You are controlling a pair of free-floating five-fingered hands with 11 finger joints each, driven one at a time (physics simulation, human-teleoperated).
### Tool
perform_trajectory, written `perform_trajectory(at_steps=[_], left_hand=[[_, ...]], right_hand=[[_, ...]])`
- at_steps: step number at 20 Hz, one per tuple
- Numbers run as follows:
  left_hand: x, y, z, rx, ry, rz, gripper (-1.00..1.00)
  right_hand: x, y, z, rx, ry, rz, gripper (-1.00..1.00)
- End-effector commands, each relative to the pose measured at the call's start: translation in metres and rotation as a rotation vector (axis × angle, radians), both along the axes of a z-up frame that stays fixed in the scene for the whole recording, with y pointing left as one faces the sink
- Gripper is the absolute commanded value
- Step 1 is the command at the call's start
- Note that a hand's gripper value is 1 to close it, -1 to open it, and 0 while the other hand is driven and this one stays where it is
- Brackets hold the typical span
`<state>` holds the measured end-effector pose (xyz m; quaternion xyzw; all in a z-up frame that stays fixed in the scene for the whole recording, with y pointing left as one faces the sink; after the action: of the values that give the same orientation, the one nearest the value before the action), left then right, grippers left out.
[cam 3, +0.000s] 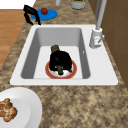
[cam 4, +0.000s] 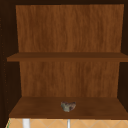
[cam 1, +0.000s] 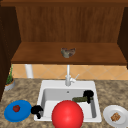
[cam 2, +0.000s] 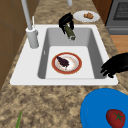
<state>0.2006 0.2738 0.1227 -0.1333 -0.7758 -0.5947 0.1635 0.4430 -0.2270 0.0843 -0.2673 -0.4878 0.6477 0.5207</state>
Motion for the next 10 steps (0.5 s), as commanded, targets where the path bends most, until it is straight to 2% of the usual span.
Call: perform_trajectory(at_steps=[1,10], left_hand=[[0.0,0.0,0.0,0.0,0.0,0.0,0.0],[0.0,0.0,0.0,0.0,0.0,0.0,0.0]], right_hand=[[-0.003,-0.012,0.031,-0.008,0.0,-0.008,1.0],[-0.005,-0.041,0.104,-0.012,0.003,0.0,1.0]])
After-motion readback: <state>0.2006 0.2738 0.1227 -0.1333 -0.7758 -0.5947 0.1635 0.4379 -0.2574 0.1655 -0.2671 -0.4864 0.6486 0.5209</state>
